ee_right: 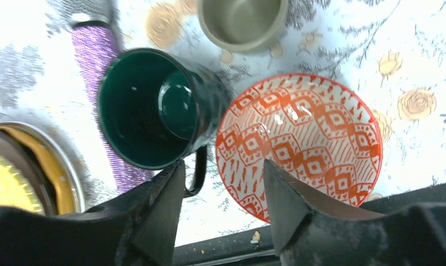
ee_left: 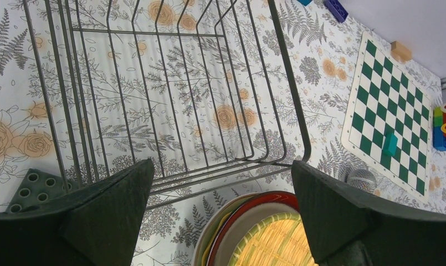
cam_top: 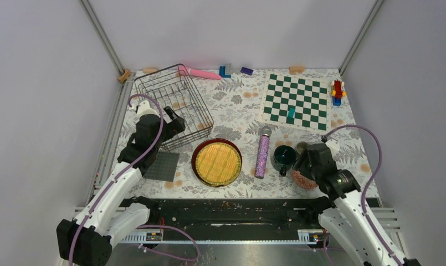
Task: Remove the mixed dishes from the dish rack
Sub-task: Reset both arms
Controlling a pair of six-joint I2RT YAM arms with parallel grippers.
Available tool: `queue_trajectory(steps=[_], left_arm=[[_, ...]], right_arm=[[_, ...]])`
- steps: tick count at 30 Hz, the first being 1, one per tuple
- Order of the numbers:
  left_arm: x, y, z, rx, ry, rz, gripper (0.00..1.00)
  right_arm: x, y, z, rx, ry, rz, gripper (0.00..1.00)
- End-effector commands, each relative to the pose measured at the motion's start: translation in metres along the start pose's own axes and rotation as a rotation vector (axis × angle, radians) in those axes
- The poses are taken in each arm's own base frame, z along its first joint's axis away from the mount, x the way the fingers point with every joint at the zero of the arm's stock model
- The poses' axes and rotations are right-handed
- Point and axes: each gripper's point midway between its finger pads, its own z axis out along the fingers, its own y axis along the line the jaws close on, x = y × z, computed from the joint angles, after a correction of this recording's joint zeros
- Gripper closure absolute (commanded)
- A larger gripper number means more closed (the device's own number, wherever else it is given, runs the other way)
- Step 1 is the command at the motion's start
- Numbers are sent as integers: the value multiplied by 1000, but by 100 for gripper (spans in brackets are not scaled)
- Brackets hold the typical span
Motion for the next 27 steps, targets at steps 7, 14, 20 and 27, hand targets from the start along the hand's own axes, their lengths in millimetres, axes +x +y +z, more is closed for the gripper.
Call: queue_trajectory(steps=[7, 14, 20, 27], left_arm=[[-17, -11, -10, 61, -69, -5, 1], [-20, -14, -17, 88, -81, -1, 1], [-24, -13, -24, 99, -108, -6, 1], [-27, -13, -28, 108, -124, -5, 1]], right_arm=[[-63, 7, -52, -152, -345, 94, 0], [-72, -2, -62, -147, -416, 129, 0], [-72, -6, -62, -123, -417, 107, 0], [-72, -7, -63, -130, -429, 104, 0]])
